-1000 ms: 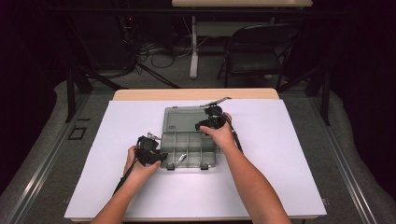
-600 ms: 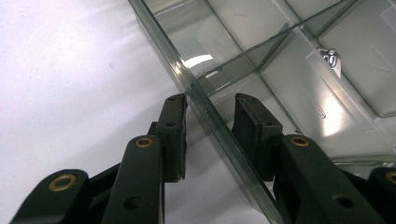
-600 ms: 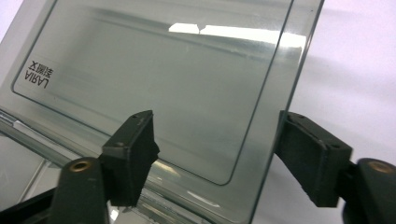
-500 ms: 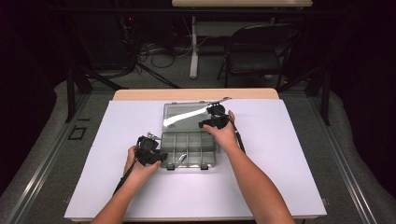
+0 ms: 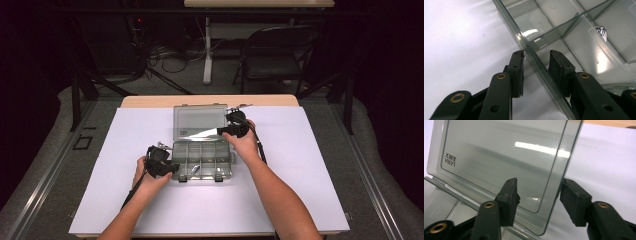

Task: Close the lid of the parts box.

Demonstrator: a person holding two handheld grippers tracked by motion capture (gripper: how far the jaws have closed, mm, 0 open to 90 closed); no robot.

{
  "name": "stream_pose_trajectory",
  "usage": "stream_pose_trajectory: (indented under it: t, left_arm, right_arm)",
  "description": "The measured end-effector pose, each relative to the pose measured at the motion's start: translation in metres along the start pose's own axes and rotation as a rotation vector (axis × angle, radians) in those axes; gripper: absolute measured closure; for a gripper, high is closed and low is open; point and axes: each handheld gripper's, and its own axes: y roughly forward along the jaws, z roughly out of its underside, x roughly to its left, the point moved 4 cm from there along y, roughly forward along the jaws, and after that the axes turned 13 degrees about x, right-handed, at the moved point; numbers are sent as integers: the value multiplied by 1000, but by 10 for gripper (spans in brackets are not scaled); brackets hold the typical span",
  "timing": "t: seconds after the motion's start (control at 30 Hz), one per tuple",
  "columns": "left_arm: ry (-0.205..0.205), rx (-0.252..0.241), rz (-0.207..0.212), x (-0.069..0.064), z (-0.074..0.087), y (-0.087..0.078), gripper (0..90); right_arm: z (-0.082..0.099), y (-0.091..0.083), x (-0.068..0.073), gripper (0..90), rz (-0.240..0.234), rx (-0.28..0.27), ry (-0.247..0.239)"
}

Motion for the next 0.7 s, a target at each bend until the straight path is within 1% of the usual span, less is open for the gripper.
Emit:
stream_pose_trajectory:
  t: [0.23,0.4,0.47,0.57,0.63,0.67,0.7]
  left_arm:
    - [1,0,-1,0,0,0,645]
    - [1,0,-2,0,0,0,646]
    - [1,0,-2,0,0,0,646]
    - [1,0,-2,0,0,0,646]
    - [1,-1,-3,0,0,0,646]
    - [1,-1,-3,0,0,0,646]
    - [2,0,-3,0,0,0,646]
  right_arm:
    - [3,-7,-5,639,-4,-34,-14]
    - [5,-10,-6,700,1,-56,-28]
    - [5,-11,-7,722,4,-55,-33]
    - [6,-13,-9,772,-1,-62,-39]
    - [6,-15,-10,784,-8,-65,-41]
    - [7,-15,-10,817,-7,-68,-45]
    - [7,-15,-11,819,4,-69,-50]
